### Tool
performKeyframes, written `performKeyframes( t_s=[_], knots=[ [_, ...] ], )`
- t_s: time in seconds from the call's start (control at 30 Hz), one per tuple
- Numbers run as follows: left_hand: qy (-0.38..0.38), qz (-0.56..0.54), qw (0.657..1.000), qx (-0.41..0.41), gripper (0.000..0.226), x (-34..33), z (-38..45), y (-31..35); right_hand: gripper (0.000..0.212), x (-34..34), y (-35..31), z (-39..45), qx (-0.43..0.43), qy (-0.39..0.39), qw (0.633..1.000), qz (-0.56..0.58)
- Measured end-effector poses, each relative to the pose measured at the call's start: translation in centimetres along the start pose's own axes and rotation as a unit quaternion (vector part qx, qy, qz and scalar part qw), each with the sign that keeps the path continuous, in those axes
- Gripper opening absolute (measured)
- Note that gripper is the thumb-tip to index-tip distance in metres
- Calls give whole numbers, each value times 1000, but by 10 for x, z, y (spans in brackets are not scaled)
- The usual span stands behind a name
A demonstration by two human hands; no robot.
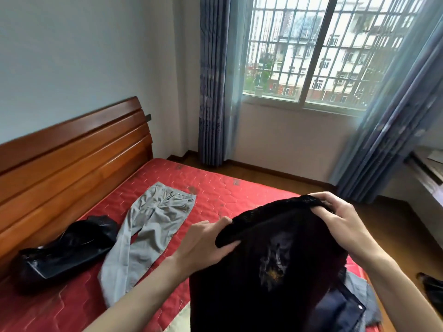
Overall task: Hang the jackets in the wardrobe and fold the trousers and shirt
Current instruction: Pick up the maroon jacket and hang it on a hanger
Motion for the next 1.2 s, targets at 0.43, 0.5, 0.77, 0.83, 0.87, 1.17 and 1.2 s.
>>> performKeyframes(
  t_s=[0.43,0.5,0.77,0.83,0.87,1.17,1.2],
  knots=[
    [-11,253,957,-140,27,14,64,13,13,21,-5,-13,201,-10,941,-274],
    [0,255,957,-136,25,16,76,18,20,26,-12,-13,223,67,919,-319],
    [-17,262,953,-154,21,53,157,36,23,50,-87,-2,320,286,768,-475],
    [10,249,959,-132,19,68,178,39,24,61,-112,6,311,304,751,-497],
    [27,236,964,-117,20,73,185,40,23,64,-121,9,299,303,752,-504],
    [-18,321,944,-73,32,68,192,33,15,66,-121,6,285,258,731,-564],
    [-35,308,949,-50,26,64,192,30,15,64,-117,8,283,261,720,-578]
  ],
)
Point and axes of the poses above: each hand's wrist, its own z-axis towards the middle knuckle, its own x-axis out of the back of the hand, y = z × x, the point moved 6 cm from there along z, towards the middle knuckle, and after that the axes turned 14 degrees about -x, right-handed, at the moved point
